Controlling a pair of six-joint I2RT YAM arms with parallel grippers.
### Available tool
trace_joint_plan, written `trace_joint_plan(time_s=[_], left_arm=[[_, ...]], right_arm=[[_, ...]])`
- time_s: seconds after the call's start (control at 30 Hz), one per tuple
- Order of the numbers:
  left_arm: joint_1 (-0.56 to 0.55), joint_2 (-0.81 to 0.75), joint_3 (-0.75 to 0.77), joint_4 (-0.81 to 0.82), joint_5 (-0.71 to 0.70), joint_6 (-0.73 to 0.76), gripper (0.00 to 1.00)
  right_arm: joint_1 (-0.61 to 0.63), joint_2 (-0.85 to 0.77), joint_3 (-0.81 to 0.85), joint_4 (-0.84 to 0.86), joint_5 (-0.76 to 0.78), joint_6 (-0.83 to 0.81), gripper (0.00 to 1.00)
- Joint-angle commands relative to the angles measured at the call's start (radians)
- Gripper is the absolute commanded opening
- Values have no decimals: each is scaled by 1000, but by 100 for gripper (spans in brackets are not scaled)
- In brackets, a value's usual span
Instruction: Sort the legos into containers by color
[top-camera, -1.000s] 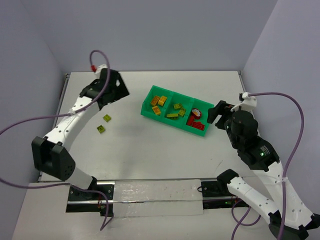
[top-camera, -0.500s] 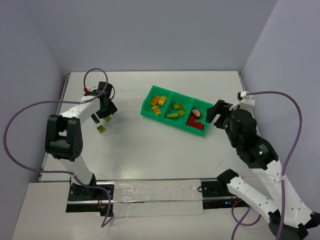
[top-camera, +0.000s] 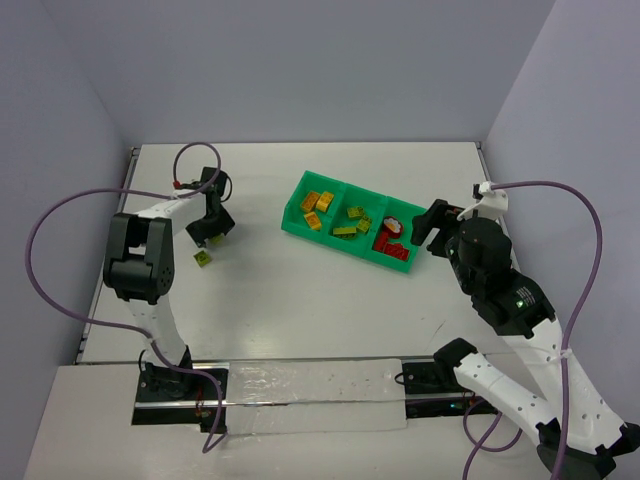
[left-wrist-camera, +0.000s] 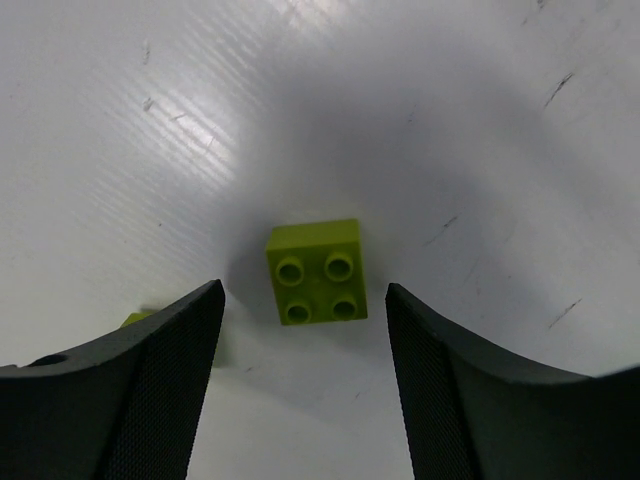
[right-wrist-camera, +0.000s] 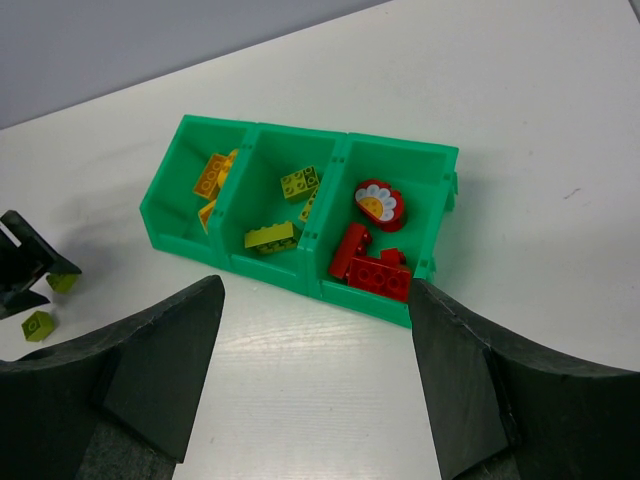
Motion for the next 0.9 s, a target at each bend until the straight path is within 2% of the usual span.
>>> trace_joint_plan(time_s=[0.0,0.1,0.2,0.27,0.47,0.57,0.7,0.73,0.87], left_arm=[[6,24,59,41,7,7,69],[6,34,61,49,4,10,63],[6,37,56,57,2,18,52],[6,41,60,54,-6,23,45],[-8,-13,70,39,3,52,12],[-41,-60,84,29,2,85,5],[-177,-144,116,52,55,159,0],[-252,-158,132,55,61,173,0],[-421,-121,269,39,100,177,0]], right_arm=[[-3,5,29,22,11,-4,82],[-3,5,30,22,10,-3,82],[-3,6,32,20,9,-3,82],[-2,9,33,19,7,-1,81],[-3,6,37,16,4,2,81],[-3,3,38,14,5,3,81],[-3,-1,33,18,11,10,81],[-3,-2,30,19,11,13,81],[-3,-3,27,22,5,22,81]])
